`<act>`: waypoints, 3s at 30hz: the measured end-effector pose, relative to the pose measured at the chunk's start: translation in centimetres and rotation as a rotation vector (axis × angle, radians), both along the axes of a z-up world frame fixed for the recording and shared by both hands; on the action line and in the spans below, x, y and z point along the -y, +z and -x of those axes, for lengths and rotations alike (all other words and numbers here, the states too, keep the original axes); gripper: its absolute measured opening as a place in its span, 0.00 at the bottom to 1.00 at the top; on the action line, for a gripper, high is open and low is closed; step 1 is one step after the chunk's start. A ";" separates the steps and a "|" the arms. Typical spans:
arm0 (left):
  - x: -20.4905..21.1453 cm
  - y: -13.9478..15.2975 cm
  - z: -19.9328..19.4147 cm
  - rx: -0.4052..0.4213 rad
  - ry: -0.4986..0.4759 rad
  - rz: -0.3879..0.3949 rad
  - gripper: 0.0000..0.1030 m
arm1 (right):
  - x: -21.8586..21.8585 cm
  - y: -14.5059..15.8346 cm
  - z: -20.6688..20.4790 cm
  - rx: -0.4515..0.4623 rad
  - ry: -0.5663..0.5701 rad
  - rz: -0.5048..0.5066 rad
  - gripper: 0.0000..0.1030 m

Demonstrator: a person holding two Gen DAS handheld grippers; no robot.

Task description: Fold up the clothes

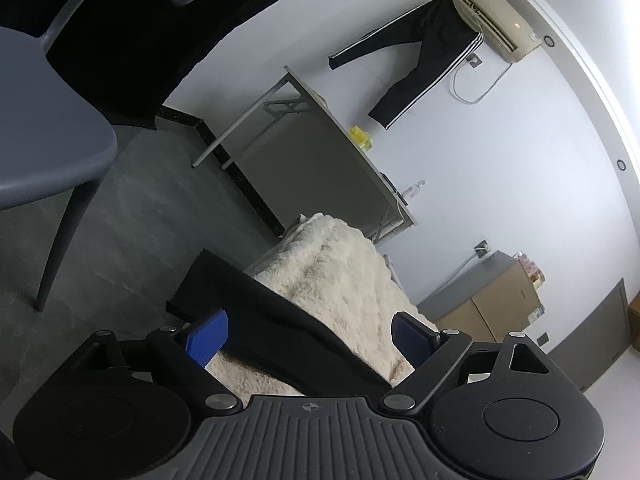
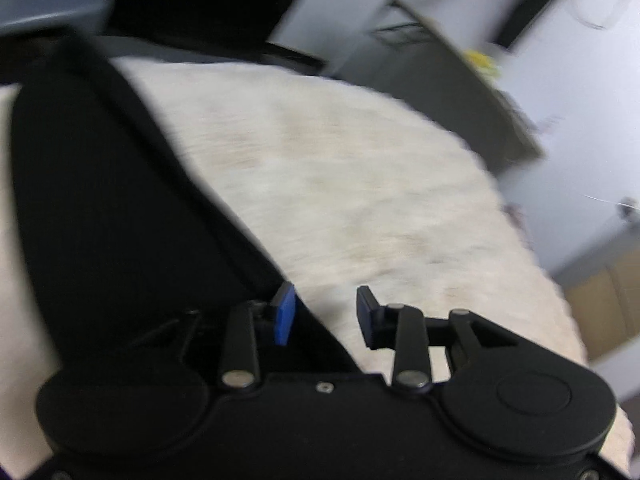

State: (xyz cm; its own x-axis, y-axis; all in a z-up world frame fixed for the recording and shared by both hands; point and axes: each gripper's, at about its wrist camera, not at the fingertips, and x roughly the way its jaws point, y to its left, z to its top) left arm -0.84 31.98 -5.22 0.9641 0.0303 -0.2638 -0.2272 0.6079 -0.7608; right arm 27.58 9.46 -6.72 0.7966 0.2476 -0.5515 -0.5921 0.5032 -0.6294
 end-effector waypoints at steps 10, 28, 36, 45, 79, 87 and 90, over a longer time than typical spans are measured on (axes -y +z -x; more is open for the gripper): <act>-0.1 -0.3 -0.5 -0.021 -0.016 0.003 0.83 | 5.0 3.8 4.0 0.026 0.004 -0.193 0.53; -0.6 -0.5 0.4 0.009 0.003 0.045 0.83 | 7.1 2.2 11.8 -0.342 0.090 -0.333 0.28; -0.6 -0.6 0.3 0.004 0.000 0.052 0.83 | 20.7 4.5 7.6 -0.107 -0.311 -0.367 0.30; 0.0 -0.9 -1.0 -0.042 -0.024 0.031 0.83 | 39.1 6.6 8.8 0.132 -0.598 -0.282 0.70; 0.5 -1.2 -1.5 -0.084 -0.055 0.005 0.83 | 45.3 10.5 4.2 0.008 -0.840 -0.678 0.79; 0.8 -1.0 -0.9 -0.064 -0.062 -0.001 0.83 | 46.6 3.0 1.9 -0.160 -0.942 -1.027 0.74; 0.9 -0.9 -0.8 -0.060 -0.056 -0.003 0.83 | 47.1 2.0 0.2 -0.171 -1.015 -1.037 0.40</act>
State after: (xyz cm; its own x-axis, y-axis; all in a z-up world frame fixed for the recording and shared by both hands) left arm 0.01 31.12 -6.13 0.9469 -0.0229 -0.3207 -0.2373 0.6231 -0.7452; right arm 27.36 -37.66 -4.75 0.8115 -0.0321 -0.5834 0.2575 0.9159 0.3079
